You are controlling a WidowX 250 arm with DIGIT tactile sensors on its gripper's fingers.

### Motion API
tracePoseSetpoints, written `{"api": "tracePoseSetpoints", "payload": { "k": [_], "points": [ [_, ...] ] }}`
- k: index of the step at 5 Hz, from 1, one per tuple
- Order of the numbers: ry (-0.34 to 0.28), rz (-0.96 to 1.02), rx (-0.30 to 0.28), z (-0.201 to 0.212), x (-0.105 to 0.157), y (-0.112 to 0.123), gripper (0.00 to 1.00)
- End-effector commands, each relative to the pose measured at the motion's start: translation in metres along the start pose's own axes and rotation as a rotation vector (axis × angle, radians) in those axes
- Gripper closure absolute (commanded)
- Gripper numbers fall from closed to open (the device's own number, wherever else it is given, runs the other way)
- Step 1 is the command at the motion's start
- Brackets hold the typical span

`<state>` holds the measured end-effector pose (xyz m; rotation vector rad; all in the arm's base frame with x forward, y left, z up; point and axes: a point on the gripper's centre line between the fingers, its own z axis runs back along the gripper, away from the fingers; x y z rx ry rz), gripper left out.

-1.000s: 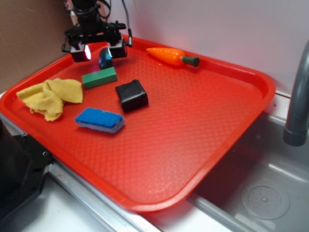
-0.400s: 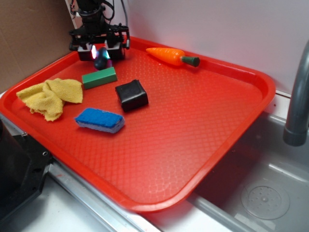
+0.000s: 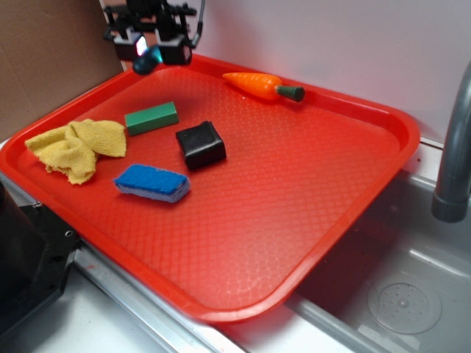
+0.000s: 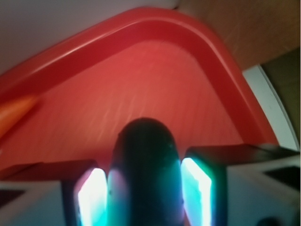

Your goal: Grab the plastic pickle.

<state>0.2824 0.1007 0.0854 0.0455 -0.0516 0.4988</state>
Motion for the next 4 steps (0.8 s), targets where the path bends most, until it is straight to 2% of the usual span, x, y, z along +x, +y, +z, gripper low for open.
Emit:
{"api": "tracePoseSetpoints", "payload": {
  "k": [1, 2, 3, 4],
  "points": [
    [0.001, -0.245, -0.109, 0.086, -0.059, -0.031, 1.0],
    [0.021, -0.325, -0.133, 0.107, -0.092, -0.036, 1.0],
    [0.045, -0.373, -0.141, 0.115, -0.112, -0.034, 1.0],
    [0.006, -0.364, -0.135, 0.116, -0.119, -0.032, 1.0]
  ]
}}
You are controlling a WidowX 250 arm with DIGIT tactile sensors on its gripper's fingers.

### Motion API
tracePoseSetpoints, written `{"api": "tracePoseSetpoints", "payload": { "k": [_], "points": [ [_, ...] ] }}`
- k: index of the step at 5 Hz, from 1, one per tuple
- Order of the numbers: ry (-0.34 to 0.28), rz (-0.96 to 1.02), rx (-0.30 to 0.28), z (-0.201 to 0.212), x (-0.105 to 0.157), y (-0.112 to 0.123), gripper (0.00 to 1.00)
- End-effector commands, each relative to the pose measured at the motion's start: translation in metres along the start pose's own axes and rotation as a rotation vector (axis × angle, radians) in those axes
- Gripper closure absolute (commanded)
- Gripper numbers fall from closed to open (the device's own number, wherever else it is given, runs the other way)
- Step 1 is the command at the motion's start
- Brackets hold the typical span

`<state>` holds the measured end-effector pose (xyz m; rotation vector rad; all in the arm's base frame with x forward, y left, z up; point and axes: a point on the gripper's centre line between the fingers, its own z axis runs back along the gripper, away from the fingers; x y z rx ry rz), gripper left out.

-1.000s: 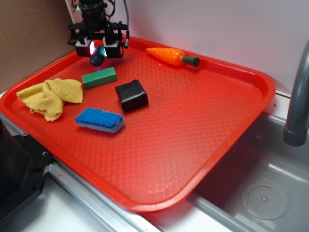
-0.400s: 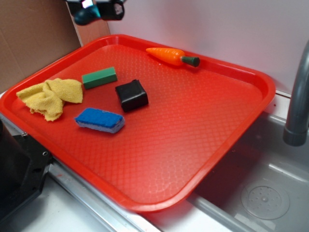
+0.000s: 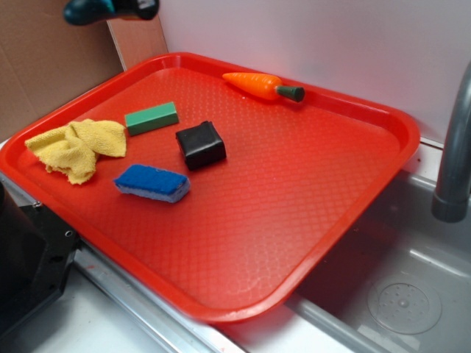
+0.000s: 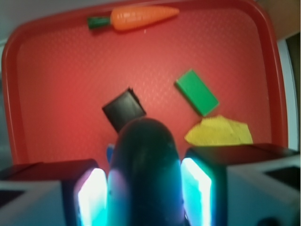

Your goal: Grab the plastic pickle.

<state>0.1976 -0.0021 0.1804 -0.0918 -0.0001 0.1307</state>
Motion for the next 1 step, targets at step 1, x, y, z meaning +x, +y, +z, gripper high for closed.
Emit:
{"api": "tracePoseSetpoints", "payload": {
  "k": [1],
  "points": [
    [-0.048, 0.054, 0.012, 0.0141, 0.001, 0.0217, 0.61]
  ]
}}
